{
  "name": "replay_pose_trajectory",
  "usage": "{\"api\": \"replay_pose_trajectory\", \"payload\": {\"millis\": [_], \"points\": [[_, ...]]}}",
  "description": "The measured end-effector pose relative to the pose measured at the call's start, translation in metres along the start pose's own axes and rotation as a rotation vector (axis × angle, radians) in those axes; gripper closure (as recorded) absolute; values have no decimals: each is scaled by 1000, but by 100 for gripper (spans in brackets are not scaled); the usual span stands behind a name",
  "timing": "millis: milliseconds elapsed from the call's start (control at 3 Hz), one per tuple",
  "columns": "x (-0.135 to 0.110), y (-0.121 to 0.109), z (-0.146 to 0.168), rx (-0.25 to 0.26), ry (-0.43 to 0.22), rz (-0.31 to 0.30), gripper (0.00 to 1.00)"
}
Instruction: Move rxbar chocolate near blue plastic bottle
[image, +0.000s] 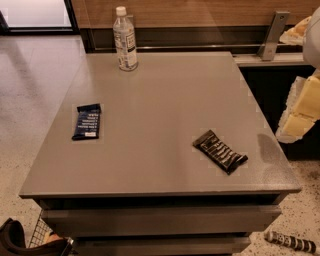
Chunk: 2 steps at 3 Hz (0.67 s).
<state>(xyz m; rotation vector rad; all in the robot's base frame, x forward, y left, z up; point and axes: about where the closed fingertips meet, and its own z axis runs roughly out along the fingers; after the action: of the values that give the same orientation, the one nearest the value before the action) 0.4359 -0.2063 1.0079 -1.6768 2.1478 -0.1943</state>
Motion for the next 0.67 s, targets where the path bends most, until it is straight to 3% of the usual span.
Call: {"api": "replay_pose_trajectory", "payload": {"millis": [667], "points": [[-3, 3, 3, 0, -24, 12, 0]]}}
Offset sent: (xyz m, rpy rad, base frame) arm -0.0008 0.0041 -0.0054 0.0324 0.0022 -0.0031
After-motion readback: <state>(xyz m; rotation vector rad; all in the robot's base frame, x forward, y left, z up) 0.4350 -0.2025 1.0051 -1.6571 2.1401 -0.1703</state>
